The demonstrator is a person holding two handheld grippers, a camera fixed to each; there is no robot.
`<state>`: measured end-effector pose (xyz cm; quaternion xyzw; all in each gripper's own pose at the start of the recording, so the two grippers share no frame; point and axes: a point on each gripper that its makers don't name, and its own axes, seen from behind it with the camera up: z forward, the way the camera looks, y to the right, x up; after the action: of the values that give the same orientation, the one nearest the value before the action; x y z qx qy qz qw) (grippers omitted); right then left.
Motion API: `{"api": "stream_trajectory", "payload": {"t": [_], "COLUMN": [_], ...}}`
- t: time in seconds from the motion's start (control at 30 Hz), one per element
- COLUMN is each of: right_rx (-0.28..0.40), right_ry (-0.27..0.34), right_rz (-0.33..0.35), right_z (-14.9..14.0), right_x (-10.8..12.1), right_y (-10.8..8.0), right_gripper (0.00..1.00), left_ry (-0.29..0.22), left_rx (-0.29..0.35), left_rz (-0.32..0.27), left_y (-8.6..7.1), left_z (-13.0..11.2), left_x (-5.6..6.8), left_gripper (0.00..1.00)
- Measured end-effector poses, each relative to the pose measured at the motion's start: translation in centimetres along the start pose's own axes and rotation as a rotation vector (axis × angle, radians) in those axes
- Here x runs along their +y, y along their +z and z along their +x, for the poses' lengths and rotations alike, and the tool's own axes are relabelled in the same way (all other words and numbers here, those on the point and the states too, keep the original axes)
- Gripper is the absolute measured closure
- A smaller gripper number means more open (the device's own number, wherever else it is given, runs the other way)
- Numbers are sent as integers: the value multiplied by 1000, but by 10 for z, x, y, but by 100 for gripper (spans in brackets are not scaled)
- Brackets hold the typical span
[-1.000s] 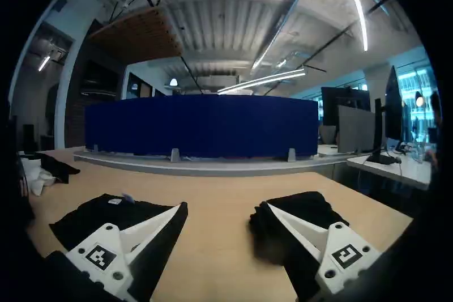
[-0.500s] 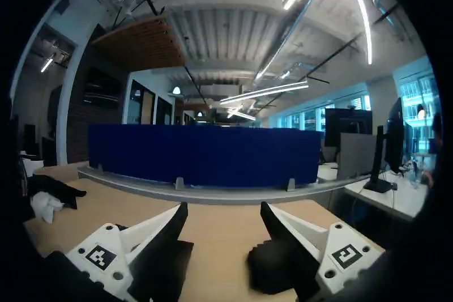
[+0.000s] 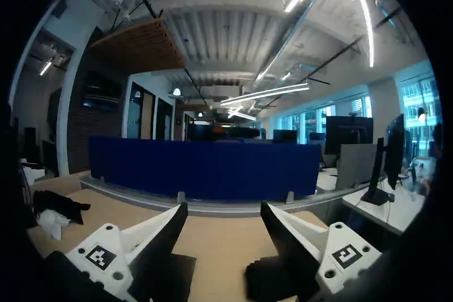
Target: Fold towel
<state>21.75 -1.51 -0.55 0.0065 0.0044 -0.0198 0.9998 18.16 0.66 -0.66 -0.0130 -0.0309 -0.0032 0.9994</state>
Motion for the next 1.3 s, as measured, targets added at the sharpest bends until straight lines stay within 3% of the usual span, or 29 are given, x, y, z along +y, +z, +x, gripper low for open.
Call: {"api": "stream_trajectory", "payload": {"t": [0.27,0.6,0.97,1.3], "right_rx": [-56,-166,-346,-476], "right_ry": [-55,-107,-183,-194], "right_rz": [77,244,396,469], "right_z": [6,-1,-48,-90], "right_x": [-13,-39,-64,-74], "right_y": [-1,-11,-26,-41], "right_gripper": [1,0,0,0], "left_ry": [26,86,171,216], "left_rx": [-68,-132,-262,-372], "left_rz": [-93,-241,-391,-494], "left_y": [-2,-6,-11,-21], "left_z": [11,18,-28,-74], "left_x": [23,48,82,101], "left_gripper": [9,9,9,9]}}
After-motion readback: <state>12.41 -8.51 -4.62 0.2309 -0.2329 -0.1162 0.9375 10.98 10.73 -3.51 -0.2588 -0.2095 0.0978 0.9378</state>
